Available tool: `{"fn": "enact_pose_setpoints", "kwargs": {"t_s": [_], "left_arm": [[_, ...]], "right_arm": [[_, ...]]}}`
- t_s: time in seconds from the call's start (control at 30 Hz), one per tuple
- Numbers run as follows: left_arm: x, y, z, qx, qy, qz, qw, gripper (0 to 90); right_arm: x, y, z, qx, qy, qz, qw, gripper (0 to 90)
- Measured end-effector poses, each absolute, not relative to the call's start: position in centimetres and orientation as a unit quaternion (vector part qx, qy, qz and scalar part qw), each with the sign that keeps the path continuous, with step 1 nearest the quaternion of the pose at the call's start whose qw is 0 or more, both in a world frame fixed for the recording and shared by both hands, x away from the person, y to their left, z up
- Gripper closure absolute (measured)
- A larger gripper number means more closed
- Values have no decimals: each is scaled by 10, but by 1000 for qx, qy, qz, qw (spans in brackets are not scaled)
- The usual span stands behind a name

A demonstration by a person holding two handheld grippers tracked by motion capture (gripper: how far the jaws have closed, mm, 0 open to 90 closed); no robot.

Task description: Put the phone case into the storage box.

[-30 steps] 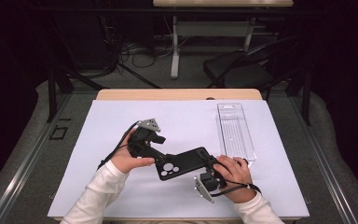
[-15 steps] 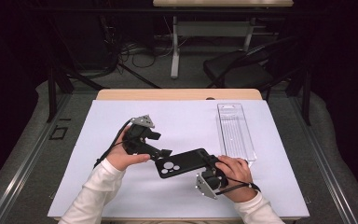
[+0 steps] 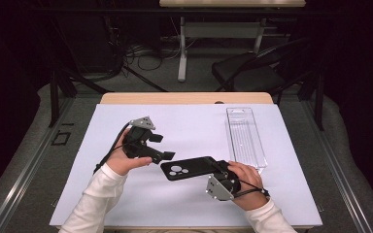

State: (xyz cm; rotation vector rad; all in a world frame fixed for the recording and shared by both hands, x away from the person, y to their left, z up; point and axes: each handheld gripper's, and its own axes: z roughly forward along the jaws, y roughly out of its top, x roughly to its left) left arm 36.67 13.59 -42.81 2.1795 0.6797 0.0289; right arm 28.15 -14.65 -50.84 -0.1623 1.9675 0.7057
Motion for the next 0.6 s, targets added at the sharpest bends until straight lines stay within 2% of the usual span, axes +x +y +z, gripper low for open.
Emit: {"fn": "enact_pose_setpoints", "kwargs": {"t_s": [0.6], "left_arm": [[370,160,-417,853,286,33,434,189]], "right_arm": [[290,-157,-502,8,831,388,398,878]]}}
